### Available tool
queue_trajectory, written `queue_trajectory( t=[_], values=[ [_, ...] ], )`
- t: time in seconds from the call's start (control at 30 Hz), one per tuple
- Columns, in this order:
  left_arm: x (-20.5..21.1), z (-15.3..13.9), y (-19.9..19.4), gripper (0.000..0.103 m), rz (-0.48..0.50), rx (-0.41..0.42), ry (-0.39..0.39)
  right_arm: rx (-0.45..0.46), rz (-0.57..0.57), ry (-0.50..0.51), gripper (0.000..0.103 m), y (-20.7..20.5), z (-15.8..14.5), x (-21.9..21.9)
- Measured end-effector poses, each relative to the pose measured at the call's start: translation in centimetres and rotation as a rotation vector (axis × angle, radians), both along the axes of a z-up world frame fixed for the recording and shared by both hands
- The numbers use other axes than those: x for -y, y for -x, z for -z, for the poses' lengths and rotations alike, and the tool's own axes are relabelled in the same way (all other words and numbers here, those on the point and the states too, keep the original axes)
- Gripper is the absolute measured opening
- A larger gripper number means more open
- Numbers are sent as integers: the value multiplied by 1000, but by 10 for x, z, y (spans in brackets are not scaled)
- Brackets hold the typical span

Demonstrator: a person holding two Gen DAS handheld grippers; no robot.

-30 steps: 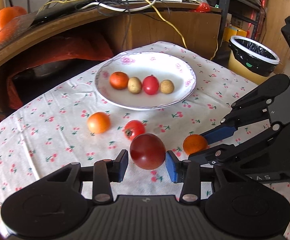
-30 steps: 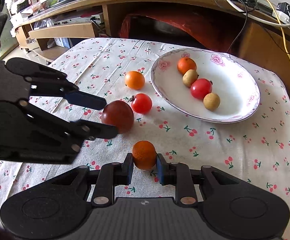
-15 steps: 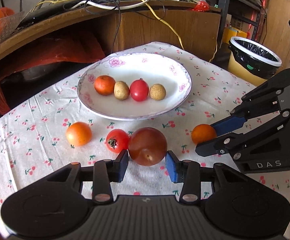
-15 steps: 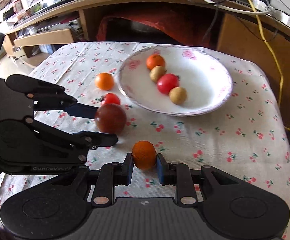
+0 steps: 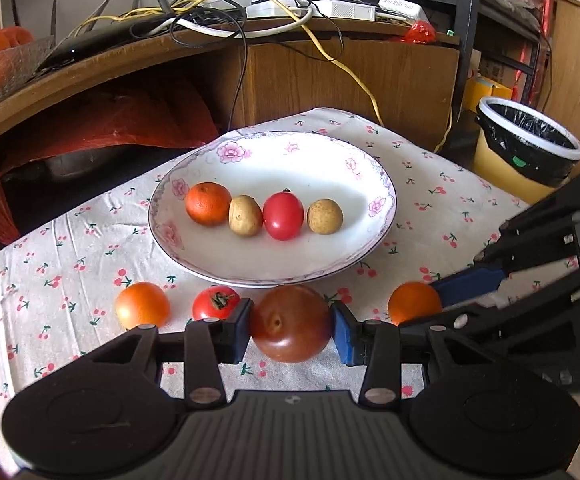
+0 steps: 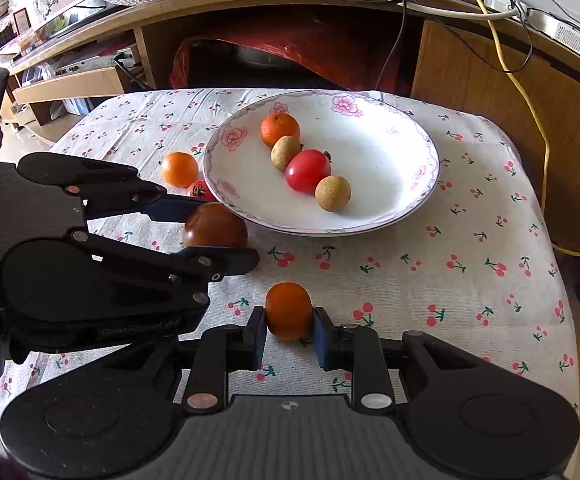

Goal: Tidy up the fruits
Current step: 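Carry the dark red tomato in the left gripper and the tangerine in the right gripper toward the bowl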

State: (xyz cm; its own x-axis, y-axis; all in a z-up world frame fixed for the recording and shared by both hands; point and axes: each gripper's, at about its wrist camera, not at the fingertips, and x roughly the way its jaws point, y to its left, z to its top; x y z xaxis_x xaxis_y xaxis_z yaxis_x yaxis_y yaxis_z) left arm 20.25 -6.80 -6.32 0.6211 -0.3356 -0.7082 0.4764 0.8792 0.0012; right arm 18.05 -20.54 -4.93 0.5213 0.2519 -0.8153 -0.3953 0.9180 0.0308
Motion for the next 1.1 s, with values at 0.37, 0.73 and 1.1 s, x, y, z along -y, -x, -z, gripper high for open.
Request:
queue_trajectory(
  t=[0.37,0.73,1.1],
  values=[
    [-9,-10,18,48,-21,-16,-50,15,15,5,19,1,-7,4],
    [-15,-39,-2,48,-77,44,6,92,47,-35,19,-12,-28,1],
    [-1,-37,-30,48,-65,61,-57,119,82,-30,19,-41,-29,1]
  ],
)
